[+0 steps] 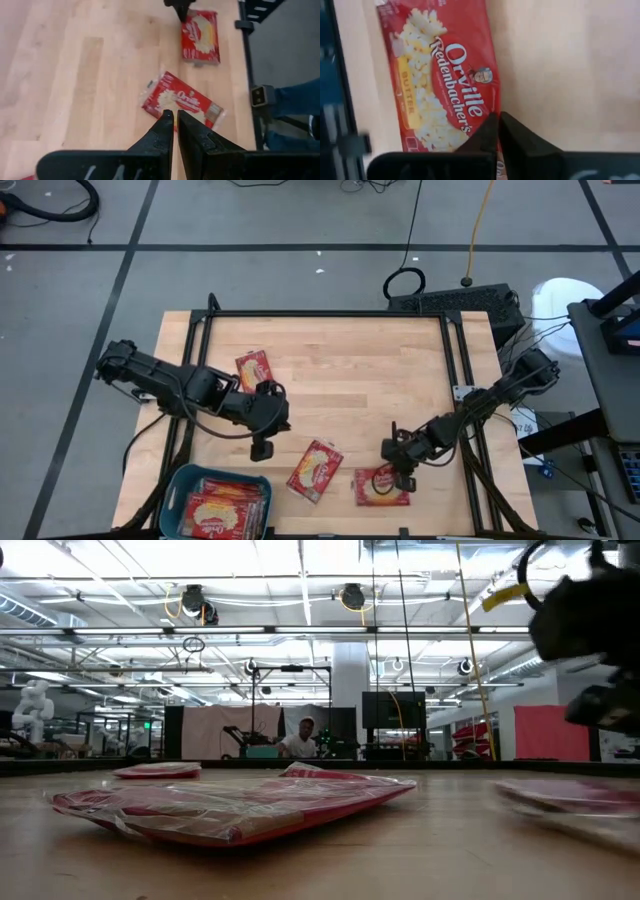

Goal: Sort popcorn bags into baskets
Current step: Put the popcorn sachet into the bin

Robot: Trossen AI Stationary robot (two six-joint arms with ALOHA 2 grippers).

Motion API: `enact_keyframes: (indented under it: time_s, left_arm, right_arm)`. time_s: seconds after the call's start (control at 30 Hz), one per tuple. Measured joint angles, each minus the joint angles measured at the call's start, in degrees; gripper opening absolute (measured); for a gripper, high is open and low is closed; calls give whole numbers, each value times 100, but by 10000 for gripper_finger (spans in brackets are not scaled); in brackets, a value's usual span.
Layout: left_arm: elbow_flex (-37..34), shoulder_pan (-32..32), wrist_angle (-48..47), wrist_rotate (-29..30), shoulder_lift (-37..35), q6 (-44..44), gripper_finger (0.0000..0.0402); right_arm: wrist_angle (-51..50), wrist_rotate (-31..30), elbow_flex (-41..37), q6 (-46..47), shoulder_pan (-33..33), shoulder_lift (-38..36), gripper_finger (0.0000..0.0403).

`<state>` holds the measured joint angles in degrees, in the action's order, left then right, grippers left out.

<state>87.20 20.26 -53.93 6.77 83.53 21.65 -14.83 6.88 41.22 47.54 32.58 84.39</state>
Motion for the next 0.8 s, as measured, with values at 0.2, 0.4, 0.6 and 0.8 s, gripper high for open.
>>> enact_keyframes:
  time_s: [0.2,0.4,0.6,0.8]
  left_arm:
    - [0,-243,5,137,2,-74,26]
    - [-273,-645,74,83,4,-188,27]
    - [-769,-914,392,-218,7,7,59]
    - [-1409,-976,1609,-267,6,808,140]
  right_arm:
    - [-10,-692,209,-39,-206,-305,0]
    - [-225,-870,354,-133,-558,-476,0]
    - [-240,-833,399,-930,-963,-532,0]
    - [-262,-872,397,-1639,-1329,-537,0]
